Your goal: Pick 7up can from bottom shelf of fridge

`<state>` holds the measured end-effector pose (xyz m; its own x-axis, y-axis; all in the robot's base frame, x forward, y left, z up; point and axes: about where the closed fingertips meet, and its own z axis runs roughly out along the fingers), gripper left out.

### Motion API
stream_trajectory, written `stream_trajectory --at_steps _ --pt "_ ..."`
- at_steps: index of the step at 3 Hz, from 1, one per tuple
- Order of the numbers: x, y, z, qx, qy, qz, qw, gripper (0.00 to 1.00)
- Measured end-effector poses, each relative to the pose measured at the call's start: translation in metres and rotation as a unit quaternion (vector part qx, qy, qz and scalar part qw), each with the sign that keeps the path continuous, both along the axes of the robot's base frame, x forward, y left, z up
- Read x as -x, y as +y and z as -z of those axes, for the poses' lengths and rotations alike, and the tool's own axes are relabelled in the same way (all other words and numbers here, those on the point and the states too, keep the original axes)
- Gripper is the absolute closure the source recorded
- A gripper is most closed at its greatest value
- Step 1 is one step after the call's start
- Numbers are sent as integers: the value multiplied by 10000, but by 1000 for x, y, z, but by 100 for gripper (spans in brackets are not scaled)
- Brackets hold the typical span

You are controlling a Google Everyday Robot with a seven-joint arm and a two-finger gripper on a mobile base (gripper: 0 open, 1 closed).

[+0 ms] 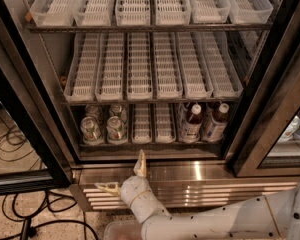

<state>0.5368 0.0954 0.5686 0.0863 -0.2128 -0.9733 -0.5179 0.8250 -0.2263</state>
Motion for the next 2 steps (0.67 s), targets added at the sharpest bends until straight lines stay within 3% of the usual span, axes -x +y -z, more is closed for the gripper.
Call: stream_trajectory --at_steps 2 --pt "-31 15 -11 -126 -612 224 9978 18"
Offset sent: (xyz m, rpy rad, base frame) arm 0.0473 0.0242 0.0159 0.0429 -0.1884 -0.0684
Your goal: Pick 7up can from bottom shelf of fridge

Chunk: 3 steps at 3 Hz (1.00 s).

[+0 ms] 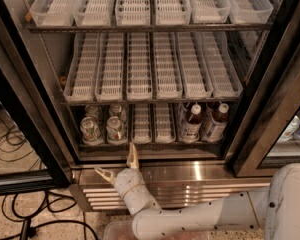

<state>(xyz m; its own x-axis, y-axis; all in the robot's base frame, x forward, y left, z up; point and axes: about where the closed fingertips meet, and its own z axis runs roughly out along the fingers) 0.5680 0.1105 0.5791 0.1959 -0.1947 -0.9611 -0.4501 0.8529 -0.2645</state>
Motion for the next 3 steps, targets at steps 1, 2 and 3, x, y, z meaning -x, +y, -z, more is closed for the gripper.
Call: stream_trajectory --at_steps 1,2,3 --pt "-13 3 -9 -45 -269 117 9996 26" --pt "-23 1 -19 -86 -484 246 9985 28" --pt "-33 0 -25 -141 -613 348 9974 28"
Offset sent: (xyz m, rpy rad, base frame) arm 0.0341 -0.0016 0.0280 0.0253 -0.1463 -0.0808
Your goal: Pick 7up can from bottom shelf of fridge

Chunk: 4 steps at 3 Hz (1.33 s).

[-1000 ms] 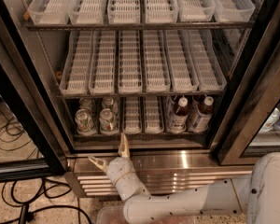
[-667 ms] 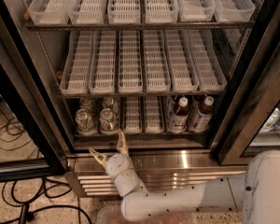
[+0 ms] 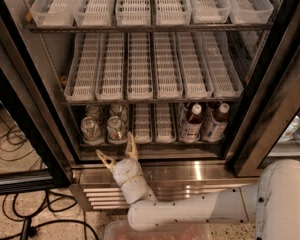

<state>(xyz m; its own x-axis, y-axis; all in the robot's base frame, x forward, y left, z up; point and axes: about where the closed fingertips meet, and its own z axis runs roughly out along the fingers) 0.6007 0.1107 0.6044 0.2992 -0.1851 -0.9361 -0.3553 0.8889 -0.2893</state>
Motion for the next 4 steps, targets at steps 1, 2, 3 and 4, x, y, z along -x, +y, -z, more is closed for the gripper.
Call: stream_trajectory --at_steps 1,2,3,4 --pt "-9 -2 -3 -42 -54 95 9999 33" --pt "-20 -2 -5 -125 -61 158 9998 39" --pt "-28 -1 -6 -180 -38 201 9996 38" --pt "-36 -1 -5 -186 33 263 9995 38"
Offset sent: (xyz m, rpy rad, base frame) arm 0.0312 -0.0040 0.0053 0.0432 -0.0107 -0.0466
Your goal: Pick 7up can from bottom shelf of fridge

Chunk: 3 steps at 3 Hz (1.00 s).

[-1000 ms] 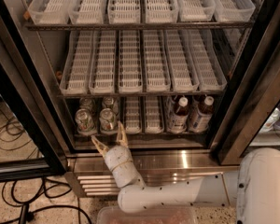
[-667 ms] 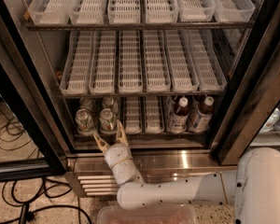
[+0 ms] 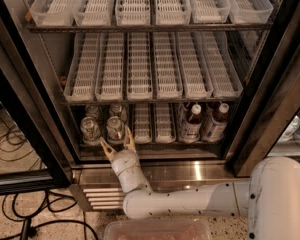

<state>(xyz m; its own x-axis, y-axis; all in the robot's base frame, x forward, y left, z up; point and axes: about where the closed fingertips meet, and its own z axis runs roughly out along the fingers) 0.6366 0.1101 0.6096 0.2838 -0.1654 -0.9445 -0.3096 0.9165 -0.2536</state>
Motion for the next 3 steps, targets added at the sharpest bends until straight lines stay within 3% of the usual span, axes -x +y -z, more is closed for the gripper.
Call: stream_trajectory --at_steps 3 --pt "-23 3 2 24 308 100 9995 34"
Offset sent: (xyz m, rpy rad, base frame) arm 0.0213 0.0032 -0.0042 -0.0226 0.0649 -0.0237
